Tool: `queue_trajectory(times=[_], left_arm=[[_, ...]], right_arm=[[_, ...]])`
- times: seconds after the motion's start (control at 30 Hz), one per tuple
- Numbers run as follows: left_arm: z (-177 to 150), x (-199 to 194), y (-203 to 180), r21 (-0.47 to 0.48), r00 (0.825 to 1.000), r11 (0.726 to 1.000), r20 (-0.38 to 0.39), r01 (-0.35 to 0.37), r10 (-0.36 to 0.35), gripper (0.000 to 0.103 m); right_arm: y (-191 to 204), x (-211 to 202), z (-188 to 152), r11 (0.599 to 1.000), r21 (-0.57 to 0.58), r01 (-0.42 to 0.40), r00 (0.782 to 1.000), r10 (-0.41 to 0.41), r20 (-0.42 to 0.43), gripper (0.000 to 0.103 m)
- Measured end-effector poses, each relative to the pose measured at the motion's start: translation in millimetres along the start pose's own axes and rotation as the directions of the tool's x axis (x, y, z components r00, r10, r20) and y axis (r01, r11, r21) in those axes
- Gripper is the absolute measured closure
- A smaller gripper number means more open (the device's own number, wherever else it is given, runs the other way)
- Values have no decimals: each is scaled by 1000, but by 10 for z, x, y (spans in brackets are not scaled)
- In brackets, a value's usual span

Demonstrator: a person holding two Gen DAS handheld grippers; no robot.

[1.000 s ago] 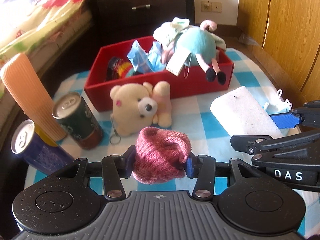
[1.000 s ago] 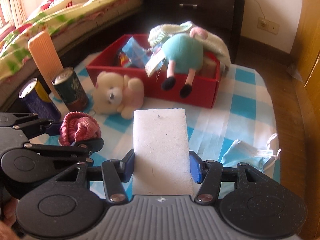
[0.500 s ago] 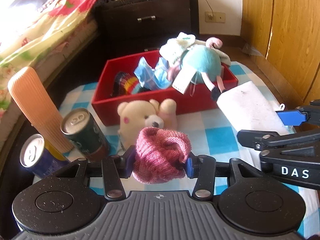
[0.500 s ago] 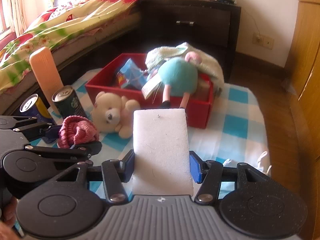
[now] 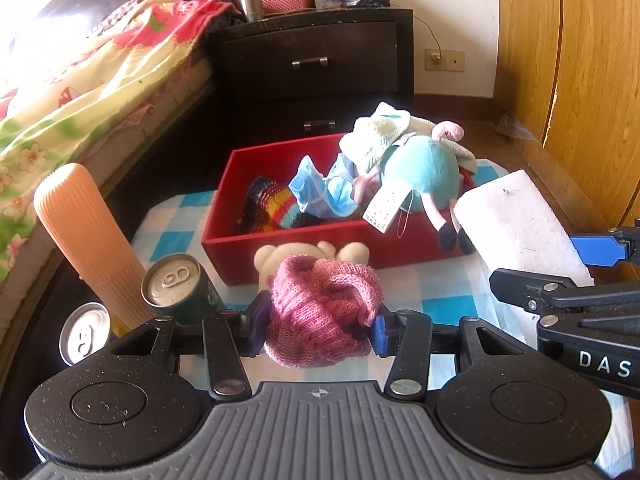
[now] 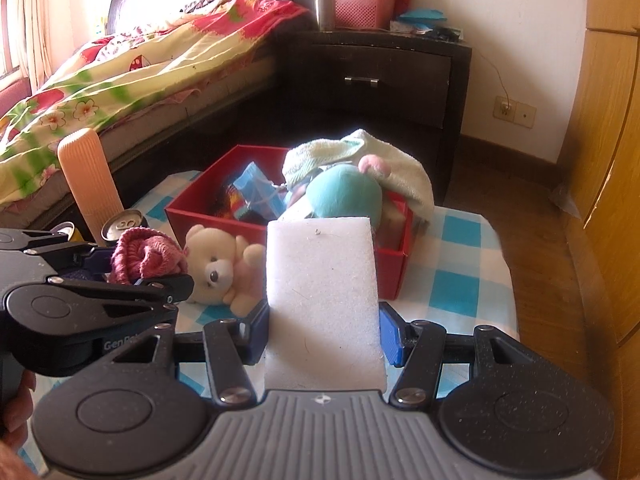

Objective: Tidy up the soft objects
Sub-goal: 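Carry the pink cloth and the white block toward the red box with both tools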

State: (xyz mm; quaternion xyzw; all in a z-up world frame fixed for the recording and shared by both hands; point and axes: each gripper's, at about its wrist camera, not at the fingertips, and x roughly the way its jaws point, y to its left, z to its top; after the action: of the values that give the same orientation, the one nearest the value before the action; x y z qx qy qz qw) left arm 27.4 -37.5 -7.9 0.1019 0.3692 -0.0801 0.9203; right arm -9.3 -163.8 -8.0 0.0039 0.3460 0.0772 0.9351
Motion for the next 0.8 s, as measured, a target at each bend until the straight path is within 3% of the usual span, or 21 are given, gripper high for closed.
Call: queue_trajectory(times=[0.43, 0.8], left_arm=[[274, -18, 104, -50, 999, 999, 49, -11, 14, 54], [757, 258, 411, -180, 997, 984, 71, -4, 17, 54]], right_arm=[[7, -14, 201, 1000, 10, -2, 999, 2, 43, 70], [-107, 187, 712, 998, 63, 1, 995, -7, 103, 70]])
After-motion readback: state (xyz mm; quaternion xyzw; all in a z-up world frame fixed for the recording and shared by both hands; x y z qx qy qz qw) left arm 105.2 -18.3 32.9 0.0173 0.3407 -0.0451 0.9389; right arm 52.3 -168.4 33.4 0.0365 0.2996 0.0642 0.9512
